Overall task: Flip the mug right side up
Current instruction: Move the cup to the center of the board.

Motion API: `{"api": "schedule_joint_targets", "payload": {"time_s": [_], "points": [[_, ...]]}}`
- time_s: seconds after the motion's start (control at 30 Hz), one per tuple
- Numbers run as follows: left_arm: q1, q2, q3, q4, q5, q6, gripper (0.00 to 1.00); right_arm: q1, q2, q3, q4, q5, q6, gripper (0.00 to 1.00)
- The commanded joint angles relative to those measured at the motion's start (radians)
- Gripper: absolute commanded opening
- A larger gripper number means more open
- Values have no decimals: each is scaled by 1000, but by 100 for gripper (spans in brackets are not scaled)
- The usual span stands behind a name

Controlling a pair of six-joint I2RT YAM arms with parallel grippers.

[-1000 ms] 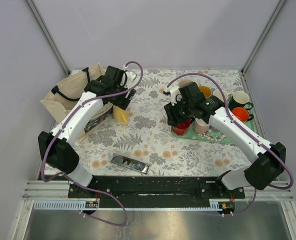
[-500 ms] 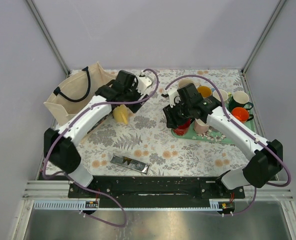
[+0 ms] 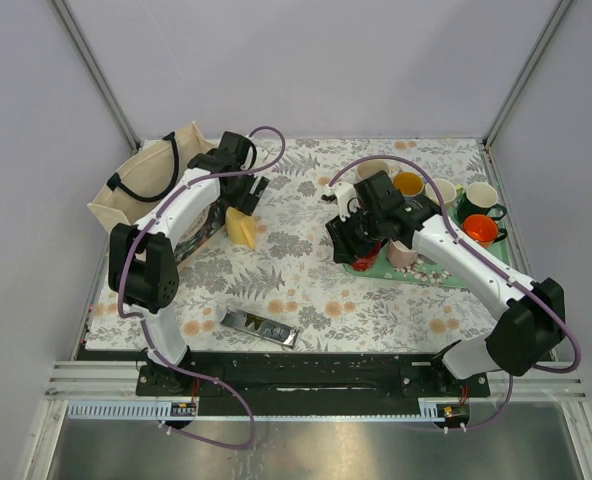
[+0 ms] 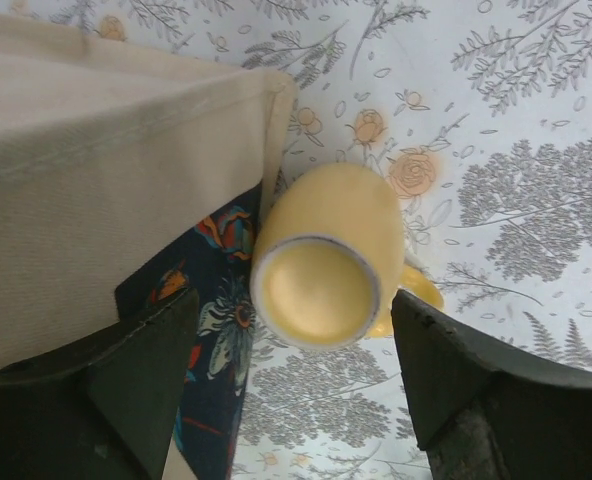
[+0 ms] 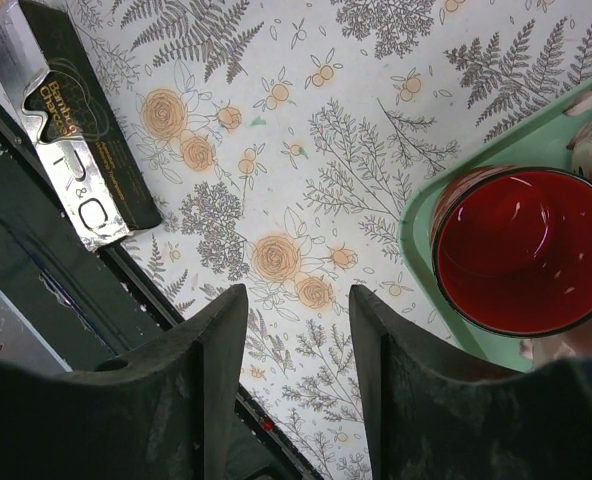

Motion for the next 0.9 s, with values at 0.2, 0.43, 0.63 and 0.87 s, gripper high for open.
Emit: {"api": "schedule_joint_targets", "payload": {"time_s": [0.2,0.43,0.63,0.87], "points": [[15,13,-7,-77,246,-153,80,-6,30,47,10,-13,-21,54],[-30,-43,-66,-86,354,-199,79,-6,71,68,11,-13,-25,54],[-51,-43,-55,-85,368,-198,79,-5,97,101,2,2,-28,54],[-72,-26,-41,-105,515,-201,79,-5,100,90,1,3,-30,54]]}}
